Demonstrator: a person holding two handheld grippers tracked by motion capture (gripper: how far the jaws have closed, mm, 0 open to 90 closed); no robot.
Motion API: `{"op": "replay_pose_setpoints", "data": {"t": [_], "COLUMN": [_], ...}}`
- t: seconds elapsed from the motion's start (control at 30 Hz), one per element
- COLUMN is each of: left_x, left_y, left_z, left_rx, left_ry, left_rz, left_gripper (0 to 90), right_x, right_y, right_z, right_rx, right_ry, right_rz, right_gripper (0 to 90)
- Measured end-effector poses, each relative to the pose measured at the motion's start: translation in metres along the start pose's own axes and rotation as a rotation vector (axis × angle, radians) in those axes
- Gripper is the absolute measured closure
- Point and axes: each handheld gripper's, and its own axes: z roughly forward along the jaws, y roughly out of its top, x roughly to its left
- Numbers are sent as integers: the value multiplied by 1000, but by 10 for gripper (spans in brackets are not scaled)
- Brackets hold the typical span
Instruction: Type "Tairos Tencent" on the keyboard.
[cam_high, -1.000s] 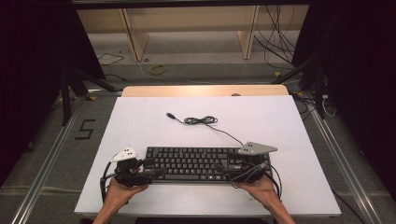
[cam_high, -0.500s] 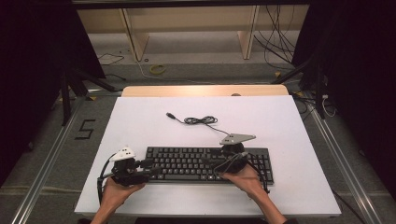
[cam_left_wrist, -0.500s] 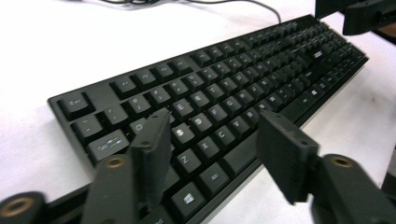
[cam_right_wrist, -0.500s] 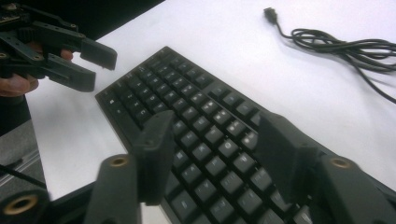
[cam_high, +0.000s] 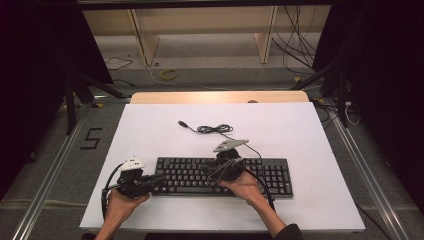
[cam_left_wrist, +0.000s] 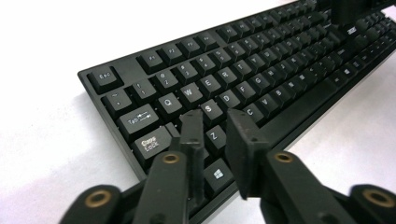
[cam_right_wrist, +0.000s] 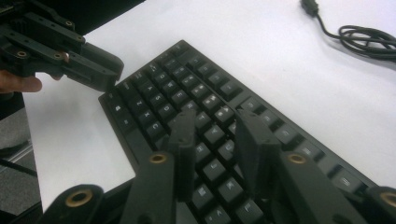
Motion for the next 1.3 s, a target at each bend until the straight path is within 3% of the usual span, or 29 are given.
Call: {"op": "replay_pose_setpoints", "data": {"t": [0.23,0.6,1.3], "left_x": [-2,0,7], "left_y": [0,1,-1], "left_z": [4,6,13], "left_rx": [47,65,103], "left_ry": [14,30,38], "left_rz": [19,18,4], "left_gripper": [842,889,889], "right_x": [4,9,10], "right_y": [5,11,12], "right_z": [15,40,66], "right_rx": [18,65,125], "right_ry": [10,18,-10], "right_rz": [-8,-22,-28], "right_gripper": [772,892,900]}}
